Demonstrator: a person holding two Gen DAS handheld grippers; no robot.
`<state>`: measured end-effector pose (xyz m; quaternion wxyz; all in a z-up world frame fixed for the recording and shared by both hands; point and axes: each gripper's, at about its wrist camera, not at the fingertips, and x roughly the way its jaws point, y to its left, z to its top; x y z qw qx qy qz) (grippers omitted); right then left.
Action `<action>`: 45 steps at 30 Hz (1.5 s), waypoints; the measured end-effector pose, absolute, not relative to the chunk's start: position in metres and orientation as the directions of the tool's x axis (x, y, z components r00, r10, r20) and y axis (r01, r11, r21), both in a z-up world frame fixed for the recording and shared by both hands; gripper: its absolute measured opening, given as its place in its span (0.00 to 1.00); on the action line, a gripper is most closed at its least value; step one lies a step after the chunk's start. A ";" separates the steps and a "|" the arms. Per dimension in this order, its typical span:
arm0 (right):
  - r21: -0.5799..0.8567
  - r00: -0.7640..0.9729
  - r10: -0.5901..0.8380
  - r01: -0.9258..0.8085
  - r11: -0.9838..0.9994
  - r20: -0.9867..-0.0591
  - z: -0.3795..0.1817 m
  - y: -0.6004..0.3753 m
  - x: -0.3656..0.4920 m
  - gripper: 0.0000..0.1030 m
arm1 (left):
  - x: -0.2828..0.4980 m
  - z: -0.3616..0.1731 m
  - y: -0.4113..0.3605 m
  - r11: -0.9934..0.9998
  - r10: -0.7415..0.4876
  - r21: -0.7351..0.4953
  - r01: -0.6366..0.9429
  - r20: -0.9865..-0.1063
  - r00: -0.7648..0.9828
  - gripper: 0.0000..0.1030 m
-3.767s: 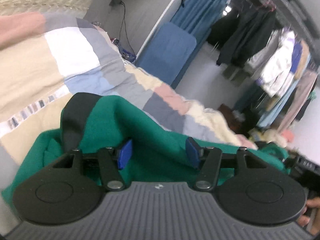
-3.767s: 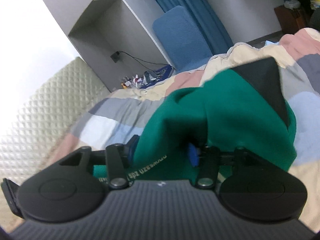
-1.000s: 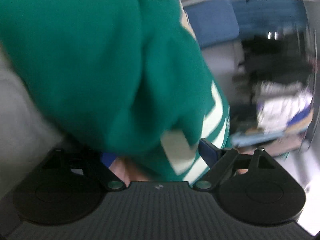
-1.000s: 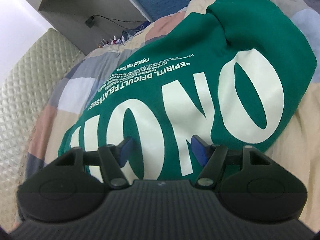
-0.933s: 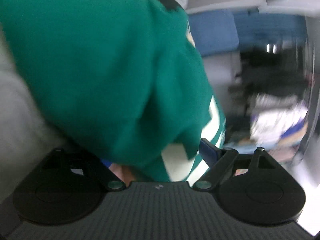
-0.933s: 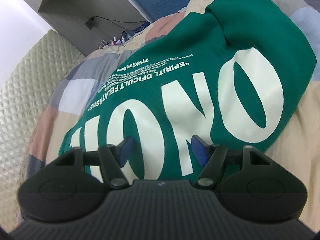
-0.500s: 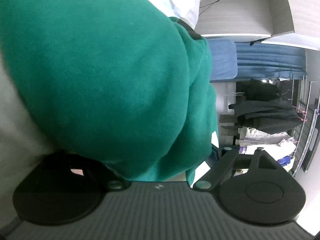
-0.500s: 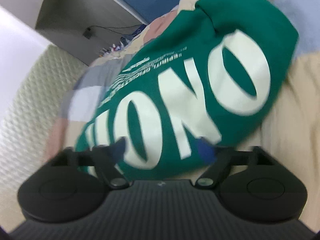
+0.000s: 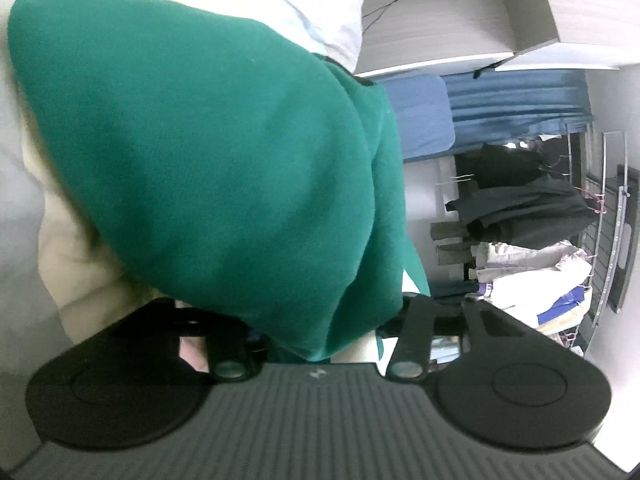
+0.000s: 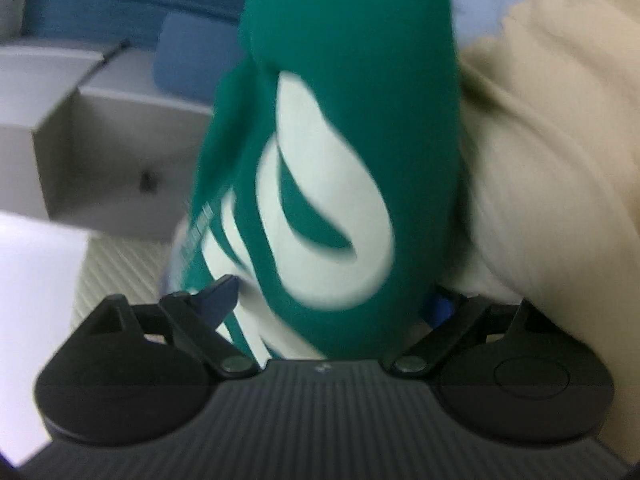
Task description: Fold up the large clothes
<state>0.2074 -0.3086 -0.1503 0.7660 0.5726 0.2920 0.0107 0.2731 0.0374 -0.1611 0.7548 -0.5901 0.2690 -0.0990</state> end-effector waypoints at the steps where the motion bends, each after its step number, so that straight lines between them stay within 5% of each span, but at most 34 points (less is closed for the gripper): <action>1: 0.884 0.840 0.335 0.311 0.347 -0.427 -0.149 -0.309 0.213 0.94 | 0.275 -0.162 0.035 0.285 -0.467 -0.945 -0.164 -0.286 0.837 0.49; 8: 0.859 0.836 0.291 0.347 0.377 -0.466 -0.154 -0.301 0.256 1.00 | 0.283 -0.164 0.043 0.299 -0.478 -0.940 -0.165 -0.297 0.827 0.50; 15: 0.877 0.840 0.322 0.317 0.362 -0.437 -0.155 -0.307 0.265 1.00 | 0.299 -0.164 0.051 0.191 -0.538 -0.969 -0.159 -0.239 0.809 0.90; 24: 0.844 0.828 0.329 0.280 0.458 -0.454 -0.149 -0.297 0.283 1.00 | 0.311 -0.194 0.053 -0.083 -0.493 -0.951 -0.298 -0.221 0.842 0.91; 26: 0.822 0.816 0.346 0.249 0.512 -0.463 -0.142 -0.297 0.292 0.83 | 0.314 -0.186 0.048 0.000 -0.491 -0.962 -0.275 -0.239 0.838 0.91; 28: 0.796 0.809 0.359 0.207 0.569 -0.466 -0.133 -0.298 0.300 0.63 | 0.316 -0.178 0.042 0.096 -0.484 -0.960 -0.263 -0.275 0.830 0.85; 33: 0.736 0.816 0.366 0.104 0.669 -0.447 -0.106 -0.295 0.305 0.41 | 0.319 -0.167 0.038 0.204 -0.471 -0.952 -0.228 -0.300 0.829 0.50; 38: 0.716 0.839 0.380 0.016 0.698 -0.389 -0.074 -0.292 0.299 0.36 | 0.317 -0.146 0.041 0.304 -0.478 -0.944 -0.133 -0.271 0.835 0.33; 45: 0.669 0.874 0.408 -0.139 0.730 -0.264 -0.002 -0.296 0.269 0.31 | 0.294 -0.112 0.038 0.311 -0.536 -0.950 -0.014 -0.188 0.823 0.27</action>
